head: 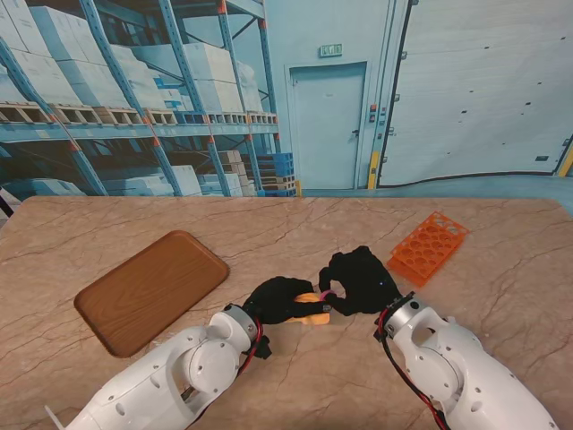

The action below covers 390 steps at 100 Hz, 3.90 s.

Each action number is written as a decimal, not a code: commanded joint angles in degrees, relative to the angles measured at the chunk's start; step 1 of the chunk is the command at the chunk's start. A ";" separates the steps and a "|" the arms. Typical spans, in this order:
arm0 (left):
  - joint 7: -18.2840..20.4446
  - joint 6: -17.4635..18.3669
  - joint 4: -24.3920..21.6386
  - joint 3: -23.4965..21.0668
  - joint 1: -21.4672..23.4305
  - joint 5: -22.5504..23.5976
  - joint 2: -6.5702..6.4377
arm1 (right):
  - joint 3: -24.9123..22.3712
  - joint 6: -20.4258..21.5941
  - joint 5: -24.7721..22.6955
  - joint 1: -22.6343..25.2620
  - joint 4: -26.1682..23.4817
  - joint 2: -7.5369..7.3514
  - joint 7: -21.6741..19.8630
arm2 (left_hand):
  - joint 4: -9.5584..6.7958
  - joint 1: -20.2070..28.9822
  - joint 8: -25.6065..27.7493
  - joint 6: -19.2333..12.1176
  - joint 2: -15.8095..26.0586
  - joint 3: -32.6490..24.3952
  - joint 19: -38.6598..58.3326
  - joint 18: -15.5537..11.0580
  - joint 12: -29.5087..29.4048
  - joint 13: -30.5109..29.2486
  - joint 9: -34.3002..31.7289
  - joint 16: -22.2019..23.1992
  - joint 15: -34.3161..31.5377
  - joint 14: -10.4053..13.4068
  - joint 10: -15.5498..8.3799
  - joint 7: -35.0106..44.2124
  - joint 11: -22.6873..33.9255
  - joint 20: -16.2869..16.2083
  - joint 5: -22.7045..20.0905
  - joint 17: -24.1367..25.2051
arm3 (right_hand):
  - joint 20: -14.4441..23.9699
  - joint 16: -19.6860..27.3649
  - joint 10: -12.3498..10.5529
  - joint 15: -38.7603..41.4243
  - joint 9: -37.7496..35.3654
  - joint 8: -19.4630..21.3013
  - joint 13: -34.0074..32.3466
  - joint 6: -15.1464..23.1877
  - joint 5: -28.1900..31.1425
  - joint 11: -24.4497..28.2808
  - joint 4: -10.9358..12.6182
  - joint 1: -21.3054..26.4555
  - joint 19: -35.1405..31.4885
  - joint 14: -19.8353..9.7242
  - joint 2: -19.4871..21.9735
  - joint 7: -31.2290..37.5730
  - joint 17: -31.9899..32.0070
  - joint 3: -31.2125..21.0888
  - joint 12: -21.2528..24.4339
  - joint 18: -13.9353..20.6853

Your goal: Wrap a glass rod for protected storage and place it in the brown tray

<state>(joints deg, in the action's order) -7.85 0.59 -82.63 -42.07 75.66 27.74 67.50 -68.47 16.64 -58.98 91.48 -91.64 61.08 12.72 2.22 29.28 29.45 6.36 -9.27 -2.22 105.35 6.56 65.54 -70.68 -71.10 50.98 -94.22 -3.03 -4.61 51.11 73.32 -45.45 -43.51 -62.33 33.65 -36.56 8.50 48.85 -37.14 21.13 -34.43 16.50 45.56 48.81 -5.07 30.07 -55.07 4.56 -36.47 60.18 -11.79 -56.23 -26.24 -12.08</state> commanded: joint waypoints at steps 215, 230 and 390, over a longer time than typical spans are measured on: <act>-2.11 4.38 -1.39 -0.56 1.83 -1.92 1.10 | -4.76 -4.13 18.63 2.44 -0.13 1.32 -10.72 | -3.44 9.17 -6.33 0.05 -6.74 -34.37 14.62 0.53 -4.58 -2.15 -5.74 -4.10 -9.62 -0.51 -3.20 7.31 11.89 -1.68 1.13 -1.02 | 1.35 -1.22 0.85 -0.19 -6.74 1.23 -3.78 -2.83 0.31 -1.37 -1.80 4.04 -0.25 1.89 3.61 -1.32 0.19 1.12 -0.76 -1.94; -2.45 4.69 -1.56 -0.84 2.12 -2.44 1.24 | -3.80 -4.81 23.51 1.71 0.88 1.73 -11.71 | -5.62 6.35 -6.33 -0.79 -9.89 -40.53 14.62 0.12 -4.53 -2.14 -5.73 -4.16 -9.27 -0.45 -3.32 10.05 11.37 -1.24 1.61 -1.03 | 1.63 -1.85 0.56 0.63 -8.28 2.74 -4.63 -3.02 0.49 -1.11 0.34 3.07 0.03 1.71 2.18 -0.07 0.18 -1.96 -0.90 -2.15; -7.99 2.33 -2.25 -2.87 4.05 -5.03 3.06 | -0.93 1.52 25.65 3.43 3.64 3.67 -2.06 | -4.08 6.72 -2.46 1.89 -4.60 -35.50 14.62 7.03 -4.57 -2.07 -5.88 -3.36 -4.54 -4.40 -0.88 18.82 9.42 6.51 -2.49 0.07 | 2.65 -3.84 0.82 5.86 -10.84 2.18 -7.17 -4.95 1.55 3.56 2.05 1.51 0.23 1.23 -0.08 2.13 -0.68 -6.50 -1.22 -2.56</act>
<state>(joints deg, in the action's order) -15.47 2.56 -84.67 -44.67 79.28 23.01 70.01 -69.30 18.00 -32.90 93.73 -87.55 64.36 9.85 -1.72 34.70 27.77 9.29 -13.52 -31.39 105.51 12.49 61.36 -71.27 -73.78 47.35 -97.09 -6.05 -2.66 66.77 79.90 -40.08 -44.64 -62.17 35.17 -39.66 9.08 53.16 -46.65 22.91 -40.34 10.70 46.16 51.07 -4.53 31.33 -55.16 6.82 -35.98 60.10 -13.05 -60.44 -27.17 -14.29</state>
